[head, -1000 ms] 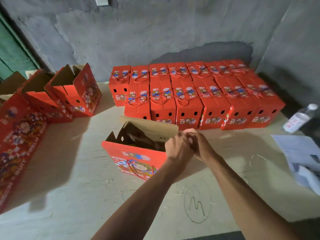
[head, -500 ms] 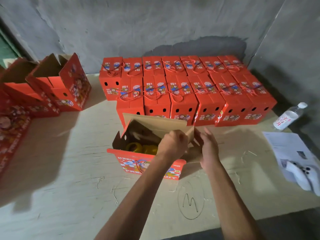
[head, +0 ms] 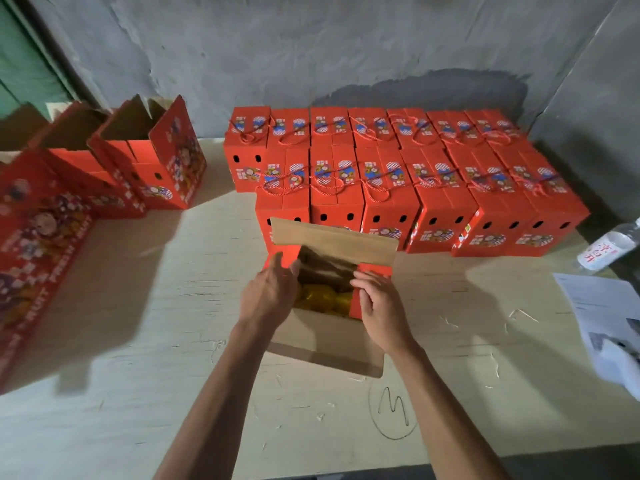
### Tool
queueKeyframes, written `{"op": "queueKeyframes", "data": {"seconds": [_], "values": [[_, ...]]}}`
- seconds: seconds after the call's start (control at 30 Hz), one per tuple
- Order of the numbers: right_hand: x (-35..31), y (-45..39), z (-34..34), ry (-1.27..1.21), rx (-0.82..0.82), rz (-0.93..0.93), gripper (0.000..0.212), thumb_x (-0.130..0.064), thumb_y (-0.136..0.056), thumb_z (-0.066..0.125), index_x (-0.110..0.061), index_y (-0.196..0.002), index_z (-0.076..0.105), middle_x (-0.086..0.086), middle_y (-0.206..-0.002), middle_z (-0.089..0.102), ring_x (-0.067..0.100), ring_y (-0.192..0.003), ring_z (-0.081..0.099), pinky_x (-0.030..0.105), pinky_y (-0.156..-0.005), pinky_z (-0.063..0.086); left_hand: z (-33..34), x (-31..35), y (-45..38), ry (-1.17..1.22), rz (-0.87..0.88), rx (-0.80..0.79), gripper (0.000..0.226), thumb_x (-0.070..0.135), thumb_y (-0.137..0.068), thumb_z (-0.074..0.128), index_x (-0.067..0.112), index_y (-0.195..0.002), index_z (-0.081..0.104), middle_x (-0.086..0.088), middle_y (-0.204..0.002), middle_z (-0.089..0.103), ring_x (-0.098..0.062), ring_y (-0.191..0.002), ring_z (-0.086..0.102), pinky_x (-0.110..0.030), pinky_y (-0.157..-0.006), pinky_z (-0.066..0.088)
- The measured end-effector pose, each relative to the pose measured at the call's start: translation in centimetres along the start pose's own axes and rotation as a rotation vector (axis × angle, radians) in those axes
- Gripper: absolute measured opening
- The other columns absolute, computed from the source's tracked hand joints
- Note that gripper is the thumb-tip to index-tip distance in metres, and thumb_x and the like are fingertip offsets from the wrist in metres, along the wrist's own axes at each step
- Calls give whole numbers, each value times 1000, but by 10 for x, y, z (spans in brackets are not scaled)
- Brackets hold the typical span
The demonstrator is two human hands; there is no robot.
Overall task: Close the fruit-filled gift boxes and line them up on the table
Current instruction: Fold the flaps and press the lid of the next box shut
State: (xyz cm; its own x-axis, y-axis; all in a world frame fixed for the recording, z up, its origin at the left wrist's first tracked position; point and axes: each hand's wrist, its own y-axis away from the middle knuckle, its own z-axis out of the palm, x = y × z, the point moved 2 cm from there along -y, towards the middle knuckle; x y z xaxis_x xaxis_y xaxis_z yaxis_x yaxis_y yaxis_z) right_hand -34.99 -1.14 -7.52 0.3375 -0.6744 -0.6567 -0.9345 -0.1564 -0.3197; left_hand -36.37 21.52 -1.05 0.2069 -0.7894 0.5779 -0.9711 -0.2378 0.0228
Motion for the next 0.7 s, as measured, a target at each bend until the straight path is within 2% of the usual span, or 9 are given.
{"op": "queueKeyframes", "data": {"seconds": [0.07, 0.13, 0.2, 0.27, 0.4, 0.47, 0.53, 0.6, 0.7], "values": [[6, 0, 3, 87, 66, 6, 22, -3, -99, 61, -11, -111, 77, 1, -128, 71, 23, -131, 57, 56, -112, 38, 5, -10, 7, 44, 147, -131, 39, 48, -108, 35, 20, -121, 59, -15, -102, 70, -42, -100, 64, -50, -83, 52], [10, 0, 4, 56, 103, 7, 19, -3, -97, 63, -11, -106, 77, 1, -124, 72, 25, -128, 59, 59, -107, 39, 5, -26, 8, 110, 188, -96, 32, 39, -109, 40, 18, -118, 63, -11, -102, 69, -36, -96, 65, -46, -80, 53], [11, 0, 7, 21, 116, -7, 17, -1, -96, 64, -10, -104, 77, 3, -121, 73, 26, -125, 61, 58, -104, 43, 4, -41, 1, 113, 165, 60, 30, 29, -107, 47, 14, -128, 62, -10, -113, 65, -30, -98, 62, -43, -80, 54], [12, 1, 7, 4, 114, -12, 17, -2, -97, 63, -9, -103, 78, 4, -121, 73, 27, -124, 61, 56, -104, 46, 5, -52, -11, 76, 133, 180, 27, 29, -104, 49, 11, -122, 61, -10, -110, 61, -29, -98, 56, -43, -78, 51], [16, 1, 7, -52, 99, -4, 20, -2, -100, 59, -9, -104, 77, 4, -122, 72, 23, -125, 60, 50, -106, 48, 16, -54, -24, 240, 55, 176, 20, 21, -107, 45, 7, -121, 49, -13, -115, 51, -36, -106, 52, -47, -84, 49], [16, 0, 7, -77, 106, -1, 21, -2, -100, 58, -9, -103, 77, 3, -120, 73, 20, -125, 59, 47, -107, 47, 22, -53, -19, 311, 50, 194, 21, 18, -106, 46, 8, -124, 43, -12, -120, 45, -37, -103, 56, -49, -76, 52], [15, -1, 8, -90, 112, 0, 21, -1, -99, 59, -9, -101, 78, 2, -118, 73, 19, -125, 58, 43, -109, 46, 29, -55, -14, 284, 91, 231, 39, 13, -103, 51, 7, -138, 35, -15, -143, 37, -40, -103, 58, -43, -66, 51], [16, -2, 6, -93, 98, 17, 20, 0, -99, 60, -9, -100, 78, 0, -117, 73, 16, -127, 57, 37, -110, 44, 35, -57, -9, 234, 101, 255, 67, 17, -102, 56, 7, -156, 18, -15, -165, 15, -41, -99, 62, -37, -60, 47], [26, -3, -2, -133, 75, 35, 21, 0, -98, 61, -11, -104, 79, -6, -117, 72, 9, -128, 57, 24, -110, 42, 44, -57, 4, 241, 99, 312, 84, 22, -102, 58, 17, -163, 1, -3, -171, -2, -44, -82, 67, -40, -52, 50]]}}
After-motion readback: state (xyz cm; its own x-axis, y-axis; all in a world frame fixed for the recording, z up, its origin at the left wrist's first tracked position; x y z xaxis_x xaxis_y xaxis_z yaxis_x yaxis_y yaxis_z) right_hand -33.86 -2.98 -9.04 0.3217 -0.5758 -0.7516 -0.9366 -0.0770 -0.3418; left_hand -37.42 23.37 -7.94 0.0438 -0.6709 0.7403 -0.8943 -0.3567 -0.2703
